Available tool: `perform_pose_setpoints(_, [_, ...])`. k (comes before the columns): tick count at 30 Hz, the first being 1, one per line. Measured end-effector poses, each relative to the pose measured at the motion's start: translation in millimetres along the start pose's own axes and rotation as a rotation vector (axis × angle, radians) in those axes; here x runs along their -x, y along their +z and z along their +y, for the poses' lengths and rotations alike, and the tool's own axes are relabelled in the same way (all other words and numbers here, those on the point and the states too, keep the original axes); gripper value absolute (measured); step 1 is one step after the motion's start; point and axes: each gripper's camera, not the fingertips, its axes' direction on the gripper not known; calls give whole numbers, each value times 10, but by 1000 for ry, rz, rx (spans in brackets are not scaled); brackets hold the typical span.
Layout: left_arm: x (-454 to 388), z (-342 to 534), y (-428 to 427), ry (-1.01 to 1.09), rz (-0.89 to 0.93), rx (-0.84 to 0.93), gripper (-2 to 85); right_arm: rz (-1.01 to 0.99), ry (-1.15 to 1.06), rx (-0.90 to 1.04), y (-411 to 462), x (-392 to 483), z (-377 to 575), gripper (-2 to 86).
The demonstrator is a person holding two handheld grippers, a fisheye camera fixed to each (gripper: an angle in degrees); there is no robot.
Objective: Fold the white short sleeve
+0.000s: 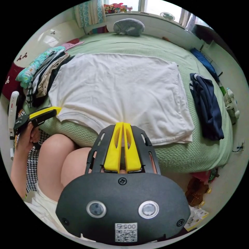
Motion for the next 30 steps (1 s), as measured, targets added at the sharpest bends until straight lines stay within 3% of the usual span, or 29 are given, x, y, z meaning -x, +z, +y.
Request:
perform_pose_setpoints(4, [46, 49, -137, -25, 29, -16, -6, -30, 22, 10, -105, -187, 35, -13])
perform_pose_setpoints(10, [72, 20, -313, -33, 5, -86, -6, 12, 84, -148, -537, -609, 37, -9])
perform_pose_setpoints(19, [8, -21, -132, -33, 7, -43, -7, 103, 111, -223, -516, -1331, -1105, 78])
perform_pose_setpoints(24, [-45, -97, -52, 17, -93, -27, -6, 109, 156, -138, -125, -1669, -1996, 85])
perform_pose_setpoints(30, [-58, -148, -30, 26, -59, -39, -6, 127, 191, 28, 388, -1901, -2455, 38])
